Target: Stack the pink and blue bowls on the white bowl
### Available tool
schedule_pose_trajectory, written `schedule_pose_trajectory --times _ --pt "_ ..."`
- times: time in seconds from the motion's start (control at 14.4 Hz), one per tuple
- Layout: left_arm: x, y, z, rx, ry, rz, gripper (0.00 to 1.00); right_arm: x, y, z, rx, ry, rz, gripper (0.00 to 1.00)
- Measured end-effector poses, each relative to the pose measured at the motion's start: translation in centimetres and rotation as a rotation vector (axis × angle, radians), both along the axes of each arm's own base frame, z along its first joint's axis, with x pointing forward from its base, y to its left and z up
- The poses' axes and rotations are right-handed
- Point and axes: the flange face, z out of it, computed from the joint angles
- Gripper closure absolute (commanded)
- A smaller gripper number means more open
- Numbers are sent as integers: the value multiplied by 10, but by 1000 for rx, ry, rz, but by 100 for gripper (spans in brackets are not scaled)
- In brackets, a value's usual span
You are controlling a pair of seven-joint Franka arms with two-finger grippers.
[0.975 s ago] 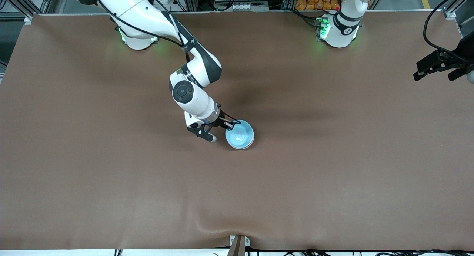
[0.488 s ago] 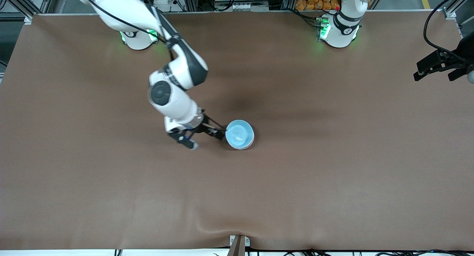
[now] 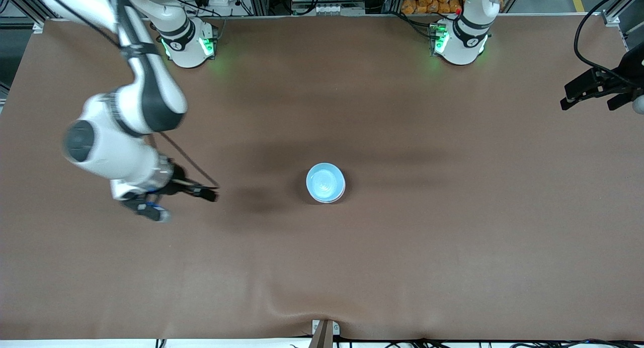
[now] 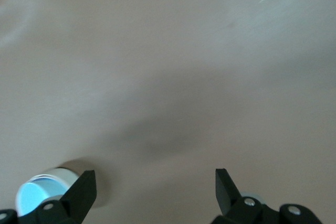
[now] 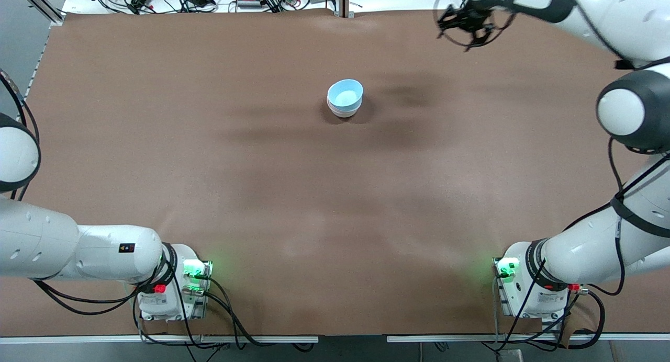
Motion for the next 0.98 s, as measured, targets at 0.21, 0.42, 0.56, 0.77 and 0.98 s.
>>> schedule_pose_trajectory --times 0.21,0.42,0.56,0.77,0.98 --pt "0 0 0 0 0 -1 0 -10 -64 45 -63 -8 100 0" --pt "0 -1 0 0 0 -4 0 -31 -116 93 -82 -22 216 0" --pt "0 -1 0 0 0 -4 0 -46 -142 120 -115 -30 281 0" --pt "0 -2 0 0 0 -6 0 -66 -155 155 -176 -19 330 0" --pt "0 -2 0 0 0 -7 0 -79 -155 188 -188 23 339 0"
